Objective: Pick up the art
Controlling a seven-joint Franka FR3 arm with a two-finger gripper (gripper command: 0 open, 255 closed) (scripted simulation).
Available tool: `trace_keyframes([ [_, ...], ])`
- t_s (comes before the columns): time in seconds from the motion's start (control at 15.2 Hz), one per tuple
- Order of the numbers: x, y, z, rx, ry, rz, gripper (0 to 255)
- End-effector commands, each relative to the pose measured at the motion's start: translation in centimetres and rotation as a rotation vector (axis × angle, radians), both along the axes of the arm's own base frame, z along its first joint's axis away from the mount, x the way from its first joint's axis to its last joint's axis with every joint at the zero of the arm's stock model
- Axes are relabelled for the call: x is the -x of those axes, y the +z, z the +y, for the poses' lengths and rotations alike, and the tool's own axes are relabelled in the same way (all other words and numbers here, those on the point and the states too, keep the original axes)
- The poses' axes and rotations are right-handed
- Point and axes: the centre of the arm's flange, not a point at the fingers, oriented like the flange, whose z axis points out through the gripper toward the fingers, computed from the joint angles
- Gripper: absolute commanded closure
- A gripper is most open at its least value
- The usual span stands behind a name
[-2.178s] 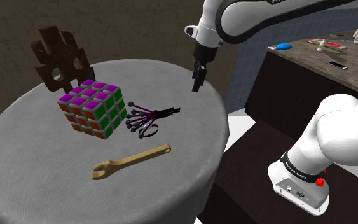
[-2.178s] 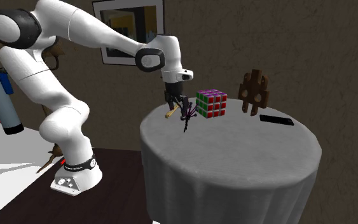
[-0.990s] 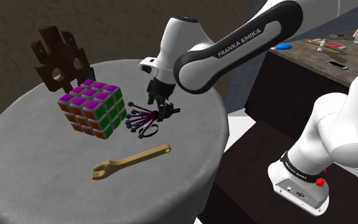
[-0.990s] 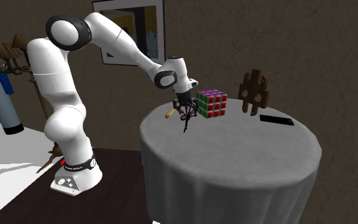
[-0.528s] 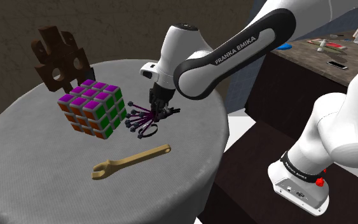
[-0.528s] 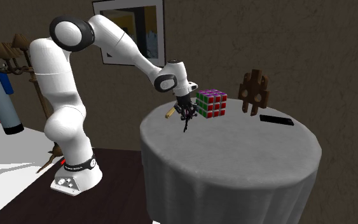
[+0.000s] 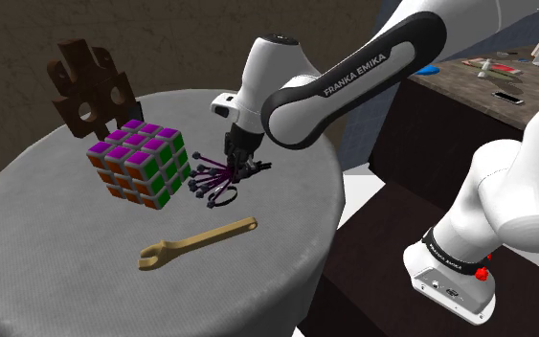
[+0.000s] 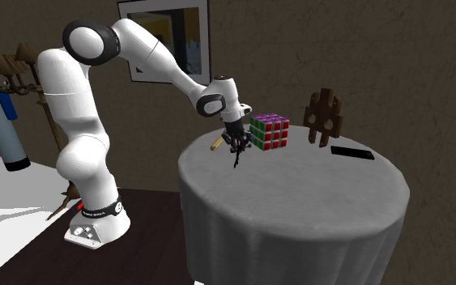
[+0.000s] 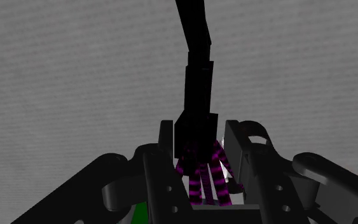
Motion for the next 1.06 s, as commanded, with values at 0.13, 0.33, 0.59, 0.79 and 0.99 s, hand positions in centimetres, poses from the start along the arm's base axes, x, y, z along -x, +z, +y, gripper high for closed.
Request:
trace_keyframes([
  [0.13, 0.0, 1.9, 0.0, 0.000, 0.000, 0.000, 255],
  [0.33, 0.0, 3.4, 0.0, 0.000, 0.000, 0.000, 255],
  [0.59, 0.0, 5.5, 0.0, 0.000, 0.000, 0.000, 255],
  [0.79, 0.0, 7.1, 0.0, 0.000, 0.000, 0.000, 255],
  [0.99, 0.0, 7.7, 0.0, 0.000, 0.000, 0.000, 255],
])
